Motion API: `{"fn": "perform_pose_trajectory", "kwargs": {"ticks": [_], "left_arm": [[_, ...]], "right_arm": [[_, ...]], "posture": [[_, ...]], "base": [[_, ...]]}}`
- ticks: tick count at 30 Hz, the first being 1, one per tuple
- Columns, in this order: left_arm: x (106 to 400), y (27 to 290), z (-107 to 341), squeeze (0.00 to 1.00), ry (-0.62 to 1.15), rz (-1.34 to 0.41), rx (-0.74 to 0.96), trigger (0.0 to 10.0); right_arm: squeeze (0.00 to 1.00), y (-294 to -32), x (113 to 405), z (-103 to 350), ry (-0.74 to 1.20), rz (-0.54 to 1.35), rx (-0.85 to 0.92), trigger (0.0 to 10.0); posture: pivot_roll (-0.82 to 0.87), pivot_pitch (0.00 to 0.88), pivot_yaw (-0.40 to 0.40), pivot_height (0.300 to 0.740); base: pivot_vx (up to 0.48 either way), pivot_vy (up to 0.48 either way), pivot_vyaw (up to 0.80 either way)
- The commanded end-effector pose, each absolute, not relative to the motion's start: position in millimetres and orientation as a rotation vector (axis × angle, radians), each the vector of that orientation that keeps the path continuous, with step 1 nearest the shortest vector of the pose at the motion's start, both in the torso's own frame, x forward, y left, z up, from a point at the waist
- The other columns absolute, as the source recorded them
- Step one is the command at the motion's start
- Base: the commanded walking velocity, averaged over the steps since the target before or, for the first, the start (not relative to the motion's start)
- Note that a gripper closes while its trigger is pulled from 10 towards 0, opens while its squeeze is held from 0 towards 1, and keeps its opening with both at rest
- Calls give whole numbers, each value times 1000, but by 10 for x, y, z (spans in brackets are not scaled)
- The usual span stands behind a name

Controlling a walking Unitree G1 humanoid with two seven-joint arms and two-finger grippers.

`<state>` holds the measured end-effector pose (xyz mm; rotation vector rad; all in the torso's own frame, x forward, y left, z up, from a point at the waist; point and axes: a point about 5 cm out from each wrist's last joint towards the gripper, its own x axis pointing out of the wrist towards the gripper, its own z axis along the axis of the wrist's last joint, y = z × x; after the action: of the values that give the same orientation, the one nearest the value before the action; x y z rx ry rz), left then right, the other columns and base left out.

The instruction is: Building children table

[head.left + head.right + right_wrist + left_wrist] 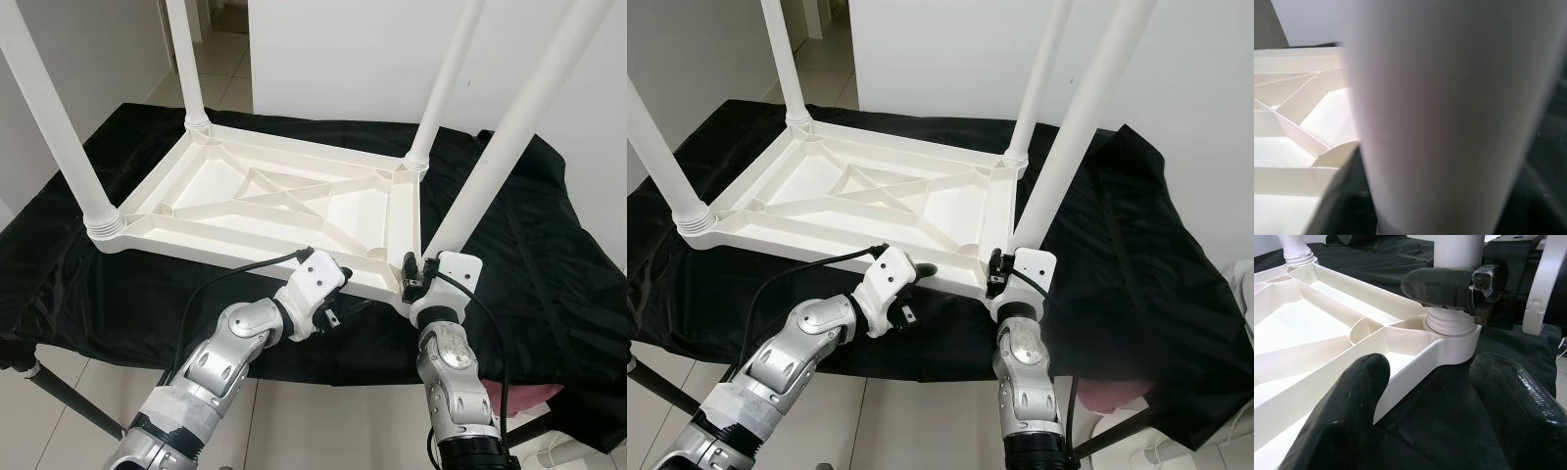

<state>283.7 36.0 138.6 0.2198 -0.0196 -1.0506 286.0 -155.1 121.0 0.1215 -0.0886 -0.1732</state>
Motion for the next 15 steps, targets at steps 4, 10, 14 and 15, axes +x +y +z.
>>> {"fn": "perform_pose_trajectory", "kwargs": {"ticks": [4, 10, 14, 15], "left_arm": [[2786, 342, 1357, 0, 1, -1123, 224, 10000], [2797, 343, 1366, 0, -5, -1126, 234, 10000], [2804, 342, 1370, 0, -6, -1126, 235, 10000], [2806, 340, 1372, 0, -7, -1127, 235, 10000]], "right_arm": [[1000, -1592, 2822, 1174, -117, -136, 161, 10000], [443, -1756, 2845, 1206, -166, 88, 173, 10000], [0, -1759, 2840, 1200, -164, 160, 167, 10000], [0, -1760, 2837, 1197, -162, 201, 152, 10000]], "posture": [[0, 0, -39, 740], [-2, 0, -31, 740], [-3, 0, -29, 740], [-3, 0, -28, 740]], "base": [[0, 0, 0], [0, 0, 0], [0, 0, 0], [0, 0, 0]]}}
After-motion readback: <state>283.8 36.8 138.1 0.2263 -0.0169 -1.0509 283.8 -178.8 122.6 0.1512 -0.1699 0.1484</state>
